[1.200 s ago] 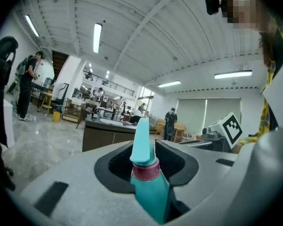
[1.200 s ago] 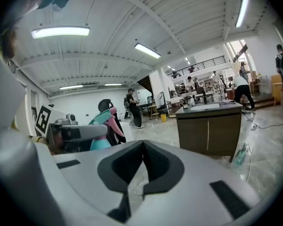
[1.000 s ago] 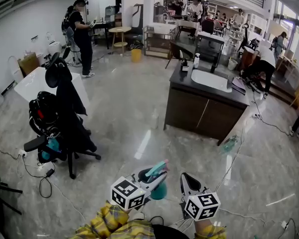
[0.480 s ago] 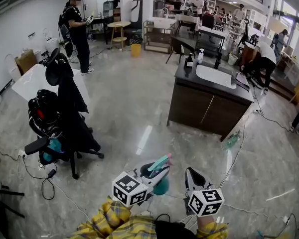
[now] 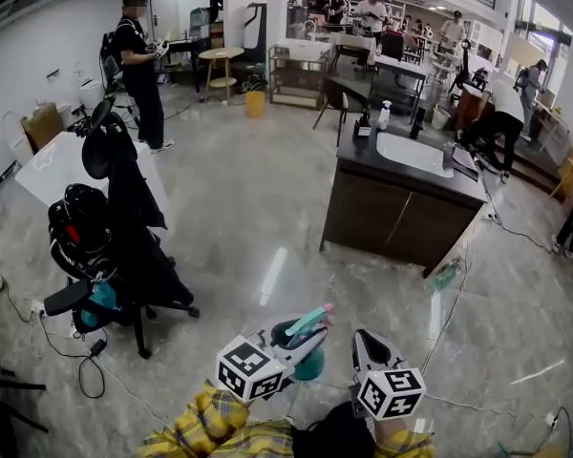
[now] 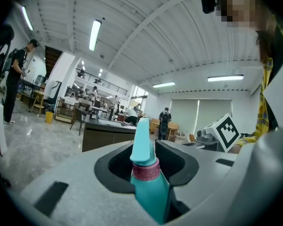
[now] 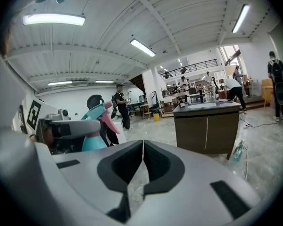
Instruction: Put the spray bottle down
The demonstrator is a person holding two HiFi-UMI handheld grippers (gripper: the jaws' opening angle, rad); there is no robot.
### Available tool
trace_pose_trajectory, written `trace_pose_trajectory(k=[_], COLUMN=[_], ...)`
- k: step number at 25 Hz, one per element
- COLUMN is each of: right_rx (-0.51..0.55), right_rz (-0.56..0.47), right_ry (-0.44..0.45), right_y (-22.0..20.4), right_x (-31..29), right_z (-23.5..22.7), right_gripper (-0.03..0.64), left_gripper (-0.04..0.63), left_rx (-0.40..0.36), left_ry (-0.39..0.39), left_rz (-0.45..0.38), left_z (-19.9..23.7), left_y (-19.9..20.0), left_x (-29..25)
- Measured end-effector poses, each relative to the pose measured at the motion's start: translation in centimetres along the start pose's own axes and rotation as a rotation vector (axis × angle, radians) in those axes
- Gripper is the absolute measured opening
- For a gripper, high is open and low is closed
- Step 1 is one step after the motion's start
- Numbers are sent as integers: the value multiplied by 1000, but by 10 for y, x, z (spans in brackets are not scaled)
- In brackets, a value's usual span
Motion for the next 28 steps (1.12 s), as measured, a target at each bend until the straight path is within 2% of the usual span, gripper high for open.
trace_pose_trajectory(k=[5,10,17,28], right_rx=[-2,-38,-15,48], right_rz=[10,26,32,44], right_ry=[30,40,58,118], right_y=[6,24,54,89], right_x=[-30,-60,-102,-167], right_z=[-17,-64,-132,-224], right_gripper=[8,8,8,8], left_gripper=[118,118,118,118], left_rx=[17,31,26,14], left_ry=[15,25,30,86], left_rz=[12,5,11,-3], left_z=[24,46,72,122], left_y=[-2,9,23,43], left_x=[-25,-76,-156,-264])
Point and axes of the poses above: the fingertips, and each gripper's own axes: x backward along the fingers, z to its left, y out of its top, the point moved 5 cm from there along x, backward along the fingers, and after that the axes turned 9 degrees about -y, right-handed, at the moved point
